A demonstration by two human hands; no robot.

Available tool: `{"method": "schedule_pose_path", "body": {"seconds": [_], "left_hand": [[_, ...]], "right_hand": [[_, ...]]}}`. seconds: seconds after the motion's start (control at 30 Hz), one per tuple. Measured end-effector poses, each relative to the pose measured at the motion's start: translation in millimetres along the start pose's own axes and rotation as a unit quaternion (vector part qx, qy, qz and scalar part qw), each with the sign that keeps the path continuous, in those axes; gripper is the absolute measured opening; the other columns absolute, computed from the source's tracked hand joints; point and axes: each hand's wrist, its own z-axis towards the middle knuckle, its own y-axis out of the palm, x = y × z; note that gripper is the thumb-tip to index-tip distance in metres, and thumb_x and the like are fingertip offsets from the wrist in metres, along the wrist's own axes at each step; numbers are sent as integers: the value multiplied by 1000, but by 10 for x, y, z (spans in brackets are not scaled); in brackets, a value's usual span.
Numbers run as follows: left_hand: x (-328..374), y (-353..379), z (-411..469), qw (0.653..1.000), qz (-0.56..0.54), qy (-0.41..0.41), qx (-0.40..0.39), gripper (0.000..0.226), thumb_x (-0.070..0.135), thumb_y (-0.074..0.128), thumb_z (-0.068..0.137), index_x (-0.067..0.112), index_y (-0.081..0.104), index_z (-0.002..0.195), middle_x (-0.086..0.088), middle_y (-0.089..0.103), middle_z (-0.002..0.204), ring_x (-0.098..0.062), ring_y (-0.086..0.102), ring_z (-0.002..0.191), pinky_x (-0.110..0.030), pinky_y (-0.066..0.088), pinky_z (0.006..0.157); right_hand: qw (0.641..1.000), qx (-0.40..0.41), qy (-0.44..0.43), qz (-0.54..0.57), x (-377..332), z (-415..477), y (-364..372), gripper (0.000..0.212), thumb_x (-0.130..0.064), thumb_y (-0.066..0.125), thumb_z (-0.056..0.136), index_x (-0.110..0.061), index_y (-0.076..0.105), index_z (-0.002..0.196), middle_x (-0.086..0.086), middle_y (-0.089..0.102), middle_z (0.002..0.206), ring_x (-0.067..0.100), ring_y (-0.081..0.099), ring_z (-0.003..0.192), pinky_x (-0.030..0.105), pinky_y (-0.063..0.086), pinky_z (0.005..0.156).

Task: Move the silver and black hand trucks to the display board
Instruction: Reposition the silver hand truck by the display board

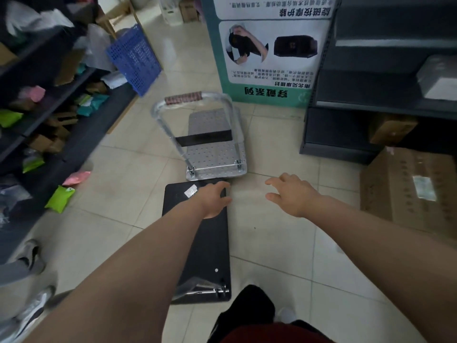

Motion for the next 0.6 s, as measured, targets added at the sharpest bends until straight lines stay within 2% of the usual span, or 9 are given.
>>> {"method": "schedule_pose_path", "body": {"seconds": [0.1,0.27,0.37,0.43,0.6], "left_hand": [[-30,-230,239,999,-12,5,33,54,38,52,94,24,37,144,-12,50,138,-30,48,125,-38,40,103],[-323,-718,838,996,-24,-17,80,54,37,51,95,24,35,145,-15,47,141,-33,44,128,-43,36,107],[-585,-1145,1338,990,-32,-17,138,53,35,51,95,24,36,145,-16,47,140,-34,44,127,-42,37,105],[-766,-1479,1705,982,-37,-23,186,53,32,52,95,26,35,145,-16,45,140,-36,41,126,-47,38,103],[-1147,-2186,2416,951,-20,-92,295,61,25,55,91,29,29,146,-12,30,149,-35,28,133,-54,36,104]], "right_hand": [[1000,8,-22,-16,-7,380,-152,48,-45,36,96,-25,36,140,12,42,135,31,38,125,47,35,102],[997,26,-54,-41,-123,1222,-494,47,-45,38,96,-23,39,137,13,44,133,32,40,122,45,35,99],[996,34,-64,-53,-277,1925,-776,47,-44,38,96,-23,40,137,14,43,133,33,41,121,46,36,97],[995,37,-67,-58,-414,2422,-954,47,-43,38,96,-24,37,139,13,43,134,32,42,120,46,37,96],[994,66,-71,-56,-714,3453,-1283,50,-42,43,94,-23,34,140,13,41,135,31,41,120,46,38,95]]}}
